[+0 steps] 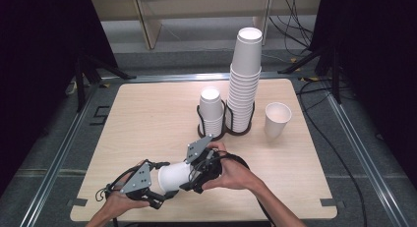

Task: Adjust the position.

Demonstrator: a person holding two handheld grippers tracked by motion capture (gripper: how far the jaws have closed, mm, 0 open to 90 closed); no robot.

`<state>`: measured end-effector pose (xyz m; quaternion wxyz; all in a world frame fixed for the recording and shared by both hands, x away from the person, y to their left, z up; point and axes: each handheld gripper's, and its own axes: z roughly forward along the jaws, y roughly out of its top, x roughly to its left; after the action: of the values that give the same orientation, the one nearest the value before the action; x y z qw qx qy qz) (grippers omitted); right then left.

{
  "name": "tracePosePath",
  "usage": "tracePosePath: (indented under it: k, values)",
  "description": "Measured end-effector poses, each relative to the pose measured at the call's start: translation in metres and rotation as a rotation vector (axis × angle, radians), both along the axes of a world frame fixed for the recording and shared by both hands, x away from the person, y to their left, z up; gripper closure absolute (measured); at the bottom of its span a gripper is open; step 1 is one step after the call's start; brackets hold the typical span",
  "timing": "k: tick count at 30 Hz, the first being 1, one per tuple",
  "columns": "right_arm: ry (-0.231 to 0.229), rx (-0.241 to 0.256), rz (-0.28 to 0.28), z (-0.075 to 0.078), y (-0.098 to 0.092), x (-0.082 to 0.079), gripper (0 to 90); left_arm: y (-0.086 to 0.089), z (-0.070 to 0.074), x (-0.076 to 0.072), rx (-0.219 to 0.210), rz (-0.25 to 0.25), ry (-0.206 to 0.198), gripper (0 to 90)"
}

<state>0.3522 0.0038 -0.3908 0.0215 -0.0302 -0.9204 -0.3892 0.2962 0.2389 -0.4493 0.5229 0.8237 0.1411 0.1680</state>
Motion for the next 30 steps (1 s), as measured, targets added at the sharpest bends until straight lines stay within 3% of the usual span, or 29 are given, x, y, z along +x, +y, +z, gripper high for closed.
tracePosePath:
  k: [3, 8, 9, 13, 15, 16, 20, 24, 25, 26, 30]
  values:
    - [-0.007, 0.018, 0.008, 0.001, -0.001, 0.0, 22.1, 0.002, 0.0, 0.002, -0.011, 0.0, 0.011, 9.3]
    - [-0.006, 0.045, 0.008, 0.003, -0.002, 0.0, 23.2, 0.002, -0.002, 0.003, -0.089, 0.012, 0.018, 5.4]
    - [-0.007, 0.045, 0.008, 0.003, -0.002, 0.0, 23.4, 0.004, 0.0, 0.003, -0.08, 0.018, 0.017, 5.2]
    - [-0.009, 0.076, 0.009, 0.004, -0.004, 0.003, 23.5, 0.006, 0.0, 0.003, -0.122, 0.022, 0.024, 5.1]
    - [0.033, 0.075, -0.024, 0.005, -0.006, 0.0, 23.6, 0.006, 0.0, 0.004, -0.148, 0.024, 0.023, 5.1]
    - [-0.002, 0.098, -0.001, 0.005, -0.006, 0.004, 23.6, 0.007, 0.001, 0.004, -0.141, 0.027, 0.024, 5.1]
    - [0.003, 0.125, -0.02, 0.006, -0.011, 0.006, 23.6, 0.01, 0.001, 0.007, -0.196, 0.041, 0.039, 6.2]
    - [0.021, 0.168, -0.054, 0.009, -0.02, 0.012, 23.7, 0.013, 0.002, 0.008, -0.201, 0.063, 0.049, 15.2]
    - [0.046, 0.175, -0.082, 0.01, -0.023, 0.011, 23.7, 0.013, 0.002, 0.008, -0.205, 0.064, 0.052, 14.2]
    - [0.015, 0.198, -0.066, 0.011, -0.025, 0.015, 23.6, 0.013, 0.002, 0.008, -0.225, 0.071, 0.059, 14.9]
    - [0.023, 0.264, -0.098, 0.016, -0.036, 0.02, 23.6, 0.016, 0.003, 0.009, -0.26, 0.081, 0.075, 14.7]
